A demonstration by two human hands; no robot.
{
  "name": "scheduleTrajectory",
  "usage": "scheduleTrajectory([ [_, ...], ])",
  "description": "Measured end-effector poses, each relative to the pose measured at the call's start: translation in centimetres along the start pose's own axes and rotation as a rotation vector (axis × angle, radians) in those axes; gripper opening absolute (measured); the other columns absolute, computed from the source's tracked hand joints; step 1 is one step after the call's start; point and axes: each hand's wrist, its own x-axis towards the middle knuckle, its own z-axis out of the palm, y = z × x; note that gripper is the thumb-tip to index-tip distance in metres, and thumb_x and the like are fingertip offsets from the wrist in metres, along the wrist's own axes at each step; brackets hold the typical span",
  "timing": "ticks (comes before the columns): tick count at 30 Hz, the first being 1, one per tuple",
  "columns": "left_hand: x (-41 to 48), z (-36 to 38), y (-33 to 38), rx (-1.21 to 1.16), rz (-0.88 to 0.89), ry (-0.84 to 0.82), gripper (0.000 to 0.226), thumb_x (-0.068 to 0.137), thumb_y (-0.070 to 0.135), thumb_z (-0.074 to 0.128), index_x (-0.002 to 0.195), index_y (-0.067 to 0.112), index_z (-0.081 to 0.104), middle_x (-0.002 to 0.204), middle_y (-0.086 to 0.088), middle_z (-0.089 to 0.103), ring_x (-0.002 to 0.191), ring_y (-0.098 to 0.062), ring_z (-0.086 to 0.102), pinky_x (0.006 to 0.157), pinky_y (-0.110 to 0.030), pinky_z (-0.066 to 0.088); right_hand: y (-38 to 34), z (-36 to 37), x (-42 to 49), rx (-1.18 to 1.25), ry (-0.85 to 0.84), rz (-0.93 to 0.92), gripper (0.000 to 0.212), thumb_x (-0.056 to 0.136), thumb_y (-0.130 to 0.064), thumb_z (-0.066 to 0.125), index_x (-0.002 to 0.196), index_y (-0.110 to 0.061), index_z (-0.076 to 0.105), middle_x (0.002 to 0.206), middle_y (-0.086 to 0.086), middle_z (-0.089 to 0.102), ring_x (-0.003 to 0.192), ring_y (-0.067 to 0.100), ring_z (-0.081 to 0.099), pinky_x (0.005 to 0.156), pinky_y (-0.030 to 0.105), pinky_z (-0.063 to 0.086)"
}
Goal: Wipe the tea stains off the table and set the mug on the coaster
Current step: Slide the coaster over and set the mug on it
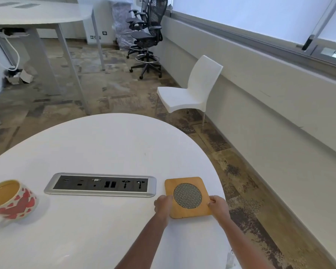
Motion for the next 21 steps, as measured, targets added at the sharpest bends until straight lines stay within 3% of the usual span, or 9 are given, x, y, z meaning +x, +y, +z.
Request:
scheduleTrajectory([
  [5,-1.2,-1.2,-1.0,-0.045,0.012,0.005,0.014,0.090,0.018,0.048,0.087,0.005,0.055,0.107,-0.016,0.052,0.096,-0.028,0.048,0.073,-0.030,0.040,1.2,0.2,-2.6,0.220,0.000,0.031,0.033,0.084,0.005,0.049,0.116,0.004,0.059,0.107,0.017,0.065,0.095,0.024,0.057,0.082,0.036,0.048],
  [8,-1.9,-2.2,-1.8,-0.097,0.013,0.023,0.018,0.090,0.016,0.047,0.074,0.010,0.052,0.105,-0.015,0.053,0.104,-0.031,0.050,0.077,-0.032,0.040,1.1,0.4,-4.7,0.283,0.013,0.016,0.031,0.085,0.003,0.051,0.115,0.004,0.058,0.094,0.011,0.059,0.089,0.023,0.055,0.077,0.034,0.046],
  [14,-3.9,-5.4,-2.8,-0.114,0.088,0.119,0.030,0.088,0.007,0.042,0.058,0.012,0.041,0.065,-0.004,0.040,0.070,-0.021,0.038,0.060,-0.027,0.030,-0.6,1.2,-8.6,0.344,-0.010,-0.075,0.028,0.087,0.002,0.051,0.115,0.002,0.056,0.083,0.003,0.053,0.086,0.022,0.051,0.069,0.029,0.041],
  [18,-5.1,-8.7,-4.0,-0.113,0.123,0.231,0.038,0.084,0.001,0.040,0.050,0.013,0.028,0.056,-0.003,0.029,0.055,-0.017,0.025,0.053,-0.025,0.019,-2.0,3.1,-10.7,0.354,-0.064,-0.126,0.028,0.084,0.003,0.053,0.112,0.002,0.057,0.077,-0.001,0.053,0.086,0.021,0.052,0.073,0.030,0.041],
  [21,-5.8,-11.6,-4.7,-0.125,0.099,0.310,0.035,0.083,0.001,0.039,0.051,0.011,0.031,0.057,-0.003,0.032,0.054,-0.017,0.027,0.052,-0.025,0.021,-3.2,4.9,-12.3,0.357,-0.116,-0.160,0.028,0.083,0.003,0.054,0.111,0.002,0.058,0.080,0.002,0.055,0.086,0.022,0.053,0.072,0.029,0.043],
])
